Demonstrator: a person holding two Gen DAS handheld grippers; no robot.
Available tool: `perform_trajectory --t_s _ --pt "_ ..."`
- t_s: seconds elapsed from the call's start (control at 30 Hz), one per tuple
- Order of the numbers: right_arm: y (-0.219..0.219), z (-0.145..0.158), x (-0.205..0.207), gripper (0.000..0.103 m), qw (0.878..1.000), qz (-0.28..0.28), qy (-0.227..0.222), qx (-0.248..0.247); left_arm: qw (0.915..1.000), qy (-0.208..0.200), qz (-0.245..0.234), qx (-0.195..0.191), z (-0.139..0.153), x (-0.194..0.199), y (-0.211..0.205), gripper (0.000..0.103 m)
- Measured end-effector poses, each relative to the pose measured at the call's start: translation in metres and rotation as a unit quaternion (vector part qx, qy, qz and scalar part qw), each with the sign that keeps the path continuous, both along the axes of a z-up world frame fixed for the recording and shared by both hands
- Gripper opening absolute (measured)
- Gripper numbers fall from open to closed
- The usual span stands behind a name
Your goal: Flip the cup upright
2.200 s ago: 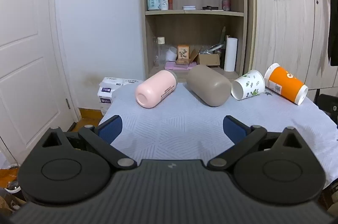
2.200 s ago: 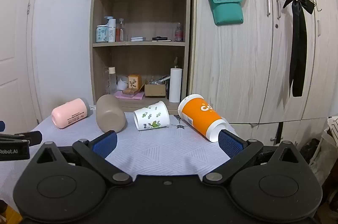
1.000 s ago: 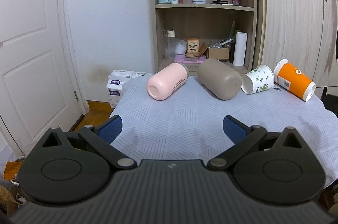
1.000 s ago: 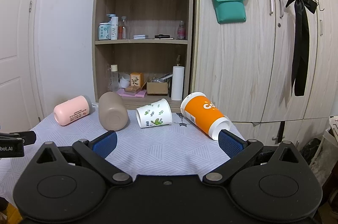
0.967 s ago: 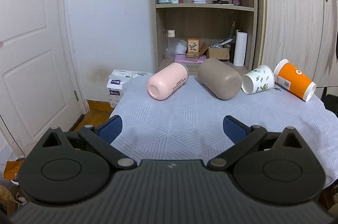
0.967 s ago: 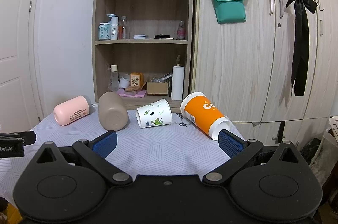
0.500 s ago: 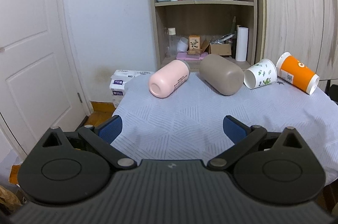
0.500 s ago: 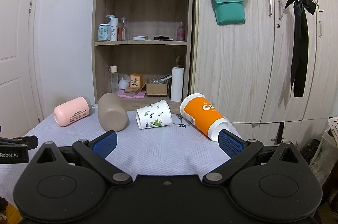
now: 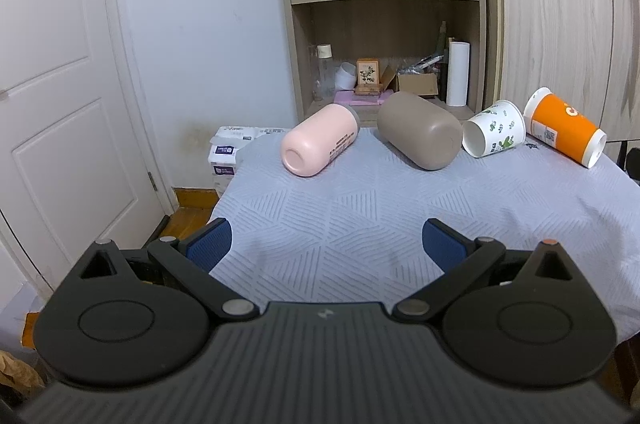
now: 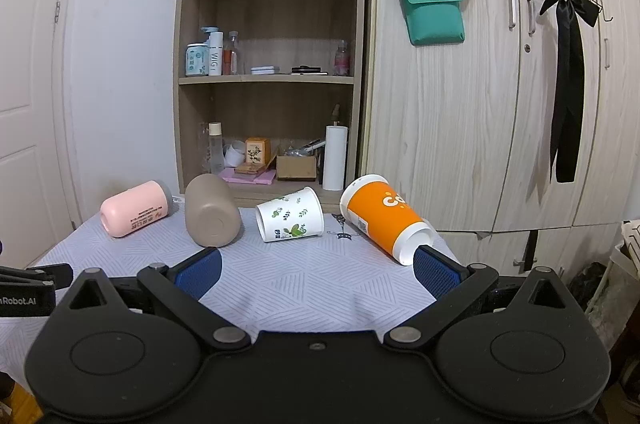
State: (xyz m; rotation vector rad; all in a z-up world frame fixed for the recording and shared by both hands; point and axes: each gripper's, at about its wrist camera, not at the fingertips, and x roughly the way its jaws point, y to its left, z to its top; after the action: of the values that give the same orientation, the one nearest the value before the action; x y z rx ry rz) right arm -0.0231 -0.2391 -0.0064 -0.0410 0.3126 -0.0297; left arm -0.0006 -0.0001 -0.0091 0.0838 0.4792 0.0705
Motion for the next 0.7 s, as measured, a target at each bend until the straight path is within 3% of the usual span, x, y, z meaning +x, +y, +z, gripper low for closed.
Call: perform_trajectory --t_s 0.7 --pt "0.0009 -0.0004 0.0005 0.103 1.000 -0.001 0.003 -0.002 1.0000 0.004 0.001 0.001 -0.0017 -0.0003 0.0003 0.103"
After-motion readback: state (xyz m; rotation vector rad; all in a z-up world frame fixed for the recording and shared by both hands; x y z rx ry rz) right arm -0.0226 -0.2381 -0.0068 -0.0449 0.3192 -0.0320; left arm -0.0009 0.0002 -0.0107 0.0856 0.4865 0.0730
